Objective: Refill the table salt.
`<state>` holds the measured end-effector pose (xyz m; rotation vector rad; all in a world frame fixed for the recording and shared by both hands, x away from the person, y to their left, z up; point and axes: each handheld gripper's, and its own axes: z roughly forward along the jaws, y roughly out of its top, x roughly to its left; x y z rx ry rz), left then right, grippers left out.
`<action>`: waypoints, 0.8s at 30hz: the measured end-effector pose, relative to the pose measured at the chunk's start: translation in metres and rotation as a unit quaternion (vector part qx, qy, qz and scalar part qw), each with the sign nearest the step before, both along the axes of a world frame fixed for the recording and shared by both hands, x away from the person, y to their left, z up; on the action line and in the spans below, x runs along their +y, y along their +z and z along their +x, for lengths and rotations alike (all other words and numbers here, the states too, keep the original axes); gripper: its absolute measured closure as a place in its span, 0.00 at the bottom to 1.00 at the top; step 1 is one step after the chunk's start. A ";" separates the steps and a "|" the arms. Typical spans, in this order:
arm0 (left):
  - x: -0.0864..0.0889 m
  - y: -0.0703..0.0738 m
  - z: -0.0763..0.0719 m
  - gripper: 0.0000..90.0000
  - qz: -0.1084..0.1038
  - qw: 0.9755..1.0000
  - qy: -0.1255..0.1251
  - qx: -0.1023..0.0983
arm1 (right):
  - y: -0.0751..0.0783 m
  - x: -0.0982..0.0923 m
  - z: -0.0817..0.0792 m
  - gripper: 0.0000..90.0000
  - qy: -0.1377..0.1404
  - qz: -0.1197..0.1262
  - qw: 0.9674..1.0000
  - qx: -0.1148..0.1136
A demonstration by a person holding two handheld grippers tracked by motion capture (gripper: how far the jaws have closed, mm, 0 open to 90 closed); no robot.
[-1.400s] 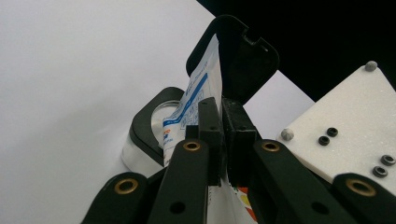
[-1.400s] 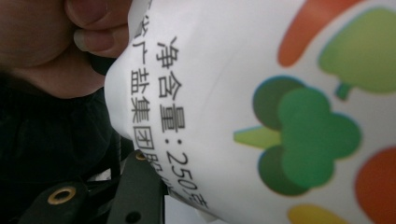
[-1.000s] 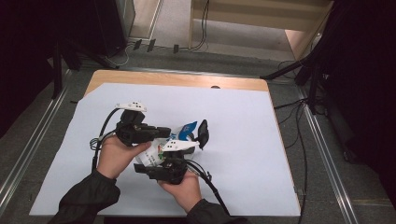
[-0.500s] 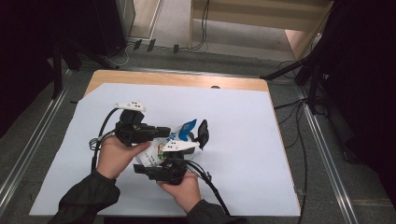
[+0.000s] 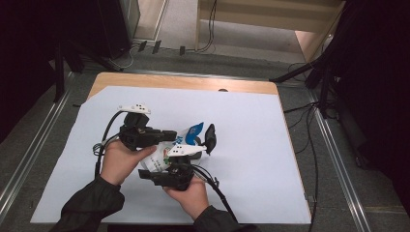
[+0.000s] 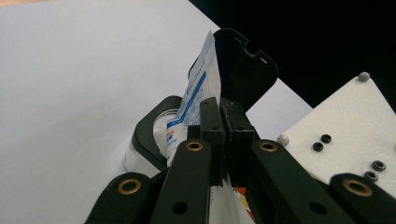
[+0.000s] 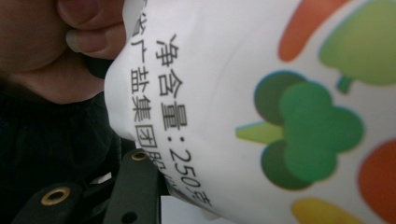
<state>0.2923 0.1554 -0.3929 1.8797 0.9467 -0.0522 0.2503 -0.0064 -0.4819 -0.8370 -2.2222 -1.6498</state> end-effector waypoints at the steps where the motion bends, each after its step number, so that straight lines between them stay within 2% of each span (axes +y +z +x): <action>1: 0.000 0.000 0.000 1.00 0.001 1.000 -0.001 0.000 | 0.000 0.000 0.000 0.67 0.001 0.000 1.000 0.001; 8: -0.001 -0.001 0.001 0.99 0.001 1.000 -0.001 0.001 | 0.000 0.000 0.001 0.69 0.002 -0.002 1.000 0.000; 11: -0.002 -0.001 0.001 0.99 0.009 1.000 -0.004 0.000 | 0.000 0.000 0.001 0.70 0.004 -0.006 1.000 0.000; 15: -0.002 -0.002 0.001 0.99 0.005 1.000 -0.004 0.001 | 0.000 -0.001 0.001 0.71 0.003 -0.006 1.000 0.001; 19: -0.002 -0.002 0.002 0.99 0.004 1.000 -0.003 0.002 | 0.000 -0.001 0.001 0.71 0.004 0.002 1.000 0.011; 24: -0.002 -0.002 0.002 0.99 0.002 1.000 -0.004 0.001 | 0.000 -0.001 0.001 0.71 0.004 0.002 1.000 0.010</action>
